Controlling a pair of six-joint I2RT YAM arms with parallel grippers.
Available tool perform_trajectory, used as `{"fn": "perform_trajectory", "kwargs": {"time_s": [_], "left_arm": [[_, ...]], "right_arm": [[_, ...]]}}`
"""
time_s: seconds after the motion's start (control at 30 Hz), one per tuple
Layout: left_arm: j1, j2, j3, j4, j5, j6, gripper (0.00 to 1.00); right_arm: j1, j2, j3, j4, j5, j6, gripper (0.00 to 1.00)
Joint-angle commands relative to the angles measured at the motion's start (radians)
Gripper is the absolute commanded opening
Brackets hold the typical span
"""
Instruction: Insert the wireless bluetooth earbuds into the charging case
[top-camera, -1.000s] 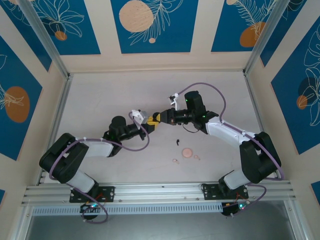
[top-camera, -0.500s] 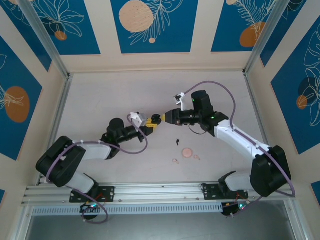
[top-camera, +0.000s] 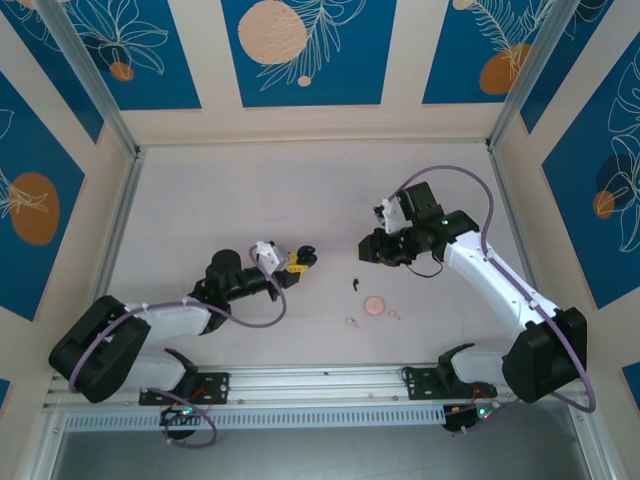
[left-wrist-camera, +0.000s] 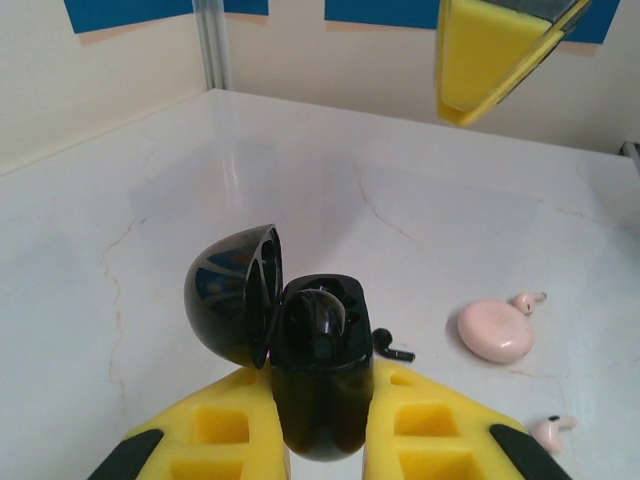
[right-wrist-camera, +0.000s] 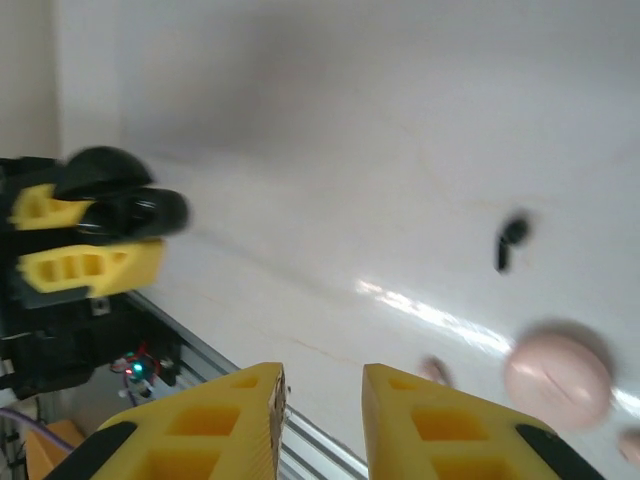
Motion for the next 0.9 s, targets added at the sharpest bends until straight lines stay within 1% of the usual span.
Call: {"fn": "perform_trajectory", "kwargs": {"time_s": [0.0, 0.13, 0.37, 0.53, 0.63, 0.87], "left_arm": [[-0.016, -0.045, -0.017, -0.070, -0.026, 0.045, 0.07], [-0.020, -0.076, -0.023, -0.126, -0.038, 0.067, 0.07], [-0.026, -0.107, -0.037, -0.191, -0.048, 0.107, 0.07], [-0.026, -0.119, -0.043, -0.206, -0.052, 0.111, 0.07], [-0.026, -0.125, -0.043, -0.212, -0.056, 0.116, 0.07], [-0.026, -0.143, -0.043, -0.228, -0.068, 0.119, 0.07]], "right_arm": [[-0.001, 0.040, 0.037, -0.212, 0.081, -0.035, 0.29], [0.026, 0.114, 0.072, -0.254, 0.134, -0.012, 0.32], [0.091, 0.319, 0.188, -0.303, 0.220, 0.010, 0.35], [0.116, 0.436, 0.246, -0.306, 0.236, 0.011, 0.36], [0.129, 0.499, 0.280, -0.306, 0.250, 0.004, 0.39], [0.146, 0.622, 0.335, -0.291, 0.263, -0.007, 0.39]]}}
